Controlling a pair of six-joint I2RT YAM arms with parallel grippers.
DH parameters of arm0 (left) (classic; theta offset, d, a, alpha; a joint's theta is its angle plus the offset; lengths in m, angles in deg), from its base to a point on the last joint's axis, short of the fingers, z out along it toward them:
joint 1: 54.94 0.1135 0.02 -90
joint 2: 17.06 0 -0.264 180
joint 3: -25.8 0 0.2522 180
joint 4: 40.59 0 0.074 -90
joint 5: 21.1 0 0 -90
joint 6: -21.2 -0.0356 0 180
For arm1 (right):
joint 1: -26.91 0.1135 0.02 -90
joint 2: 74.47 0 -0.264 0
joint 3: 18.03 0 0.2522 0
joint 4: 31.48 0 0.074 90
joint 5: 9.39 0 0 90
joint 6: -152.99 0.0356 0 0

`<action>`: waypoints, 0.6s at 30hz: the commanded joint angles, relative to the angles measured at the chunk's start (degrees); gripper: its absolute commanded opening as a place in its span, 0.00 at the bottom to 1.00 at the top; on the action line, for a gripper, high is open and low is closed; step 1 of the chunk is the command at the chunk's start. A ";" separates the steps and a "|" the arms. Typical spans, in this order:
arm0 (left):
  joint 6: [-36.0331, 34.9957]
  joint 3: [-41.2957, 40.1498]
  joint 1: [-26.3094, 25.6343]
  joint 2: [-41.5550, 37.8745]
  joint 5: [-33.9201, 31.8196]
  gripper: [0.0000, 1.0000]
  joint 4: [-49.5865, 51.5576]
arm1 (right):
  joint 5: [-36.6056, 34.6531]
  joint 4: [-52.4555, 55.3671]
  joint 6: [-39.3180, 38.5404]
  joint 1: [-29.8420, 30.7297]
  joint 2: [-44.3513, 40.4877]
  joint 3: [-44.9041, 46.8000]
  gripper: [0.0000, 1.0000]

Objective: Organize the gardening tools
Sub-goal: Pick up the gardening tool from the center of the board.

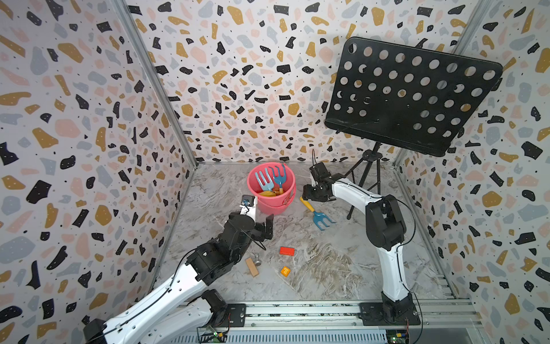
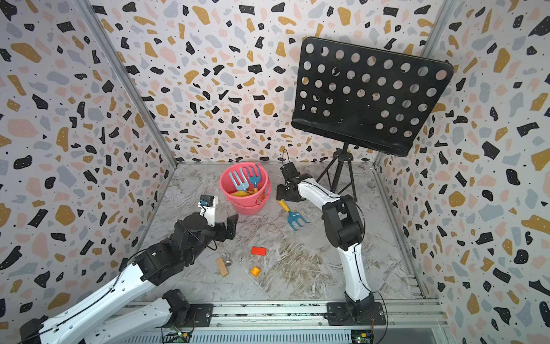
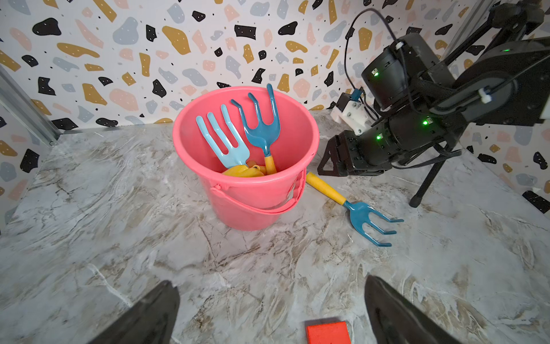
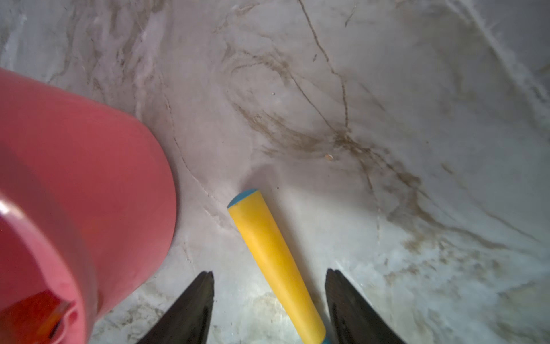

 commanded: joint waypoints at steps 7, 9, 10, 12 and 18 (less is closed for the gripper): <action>0.06 -0.63 -0.07 -0.65 -0.73 0.99 -0.89 | 1.78 7.06 -3.34 -0.67 6.66 -13.15 0.67; 0.08 -0.71 -0.07 -0.57 -0.67 0.99 -0.96 | 3.05 7.97 -3.37 -0.63 8.26 -14.97 0.67; 0.08 -0.71 -0.07 -0.56 -0.61 0.99 -0.92 | 4.22 8.30 -3.37 -0.60 9.12 -15.70 0.67; 0.12 -0.71 -0.07 -0.45 -0.42 0.99 -0.92 | 6.06 8.22 -3.28 -0.67 10.02 -16.14 0.66; 0.43 -0.80 -0.07 -0.14 0.16 1.00 -1.26 | 14.38 7.10 -3.32 -0.61 11.71 -16.03 0.55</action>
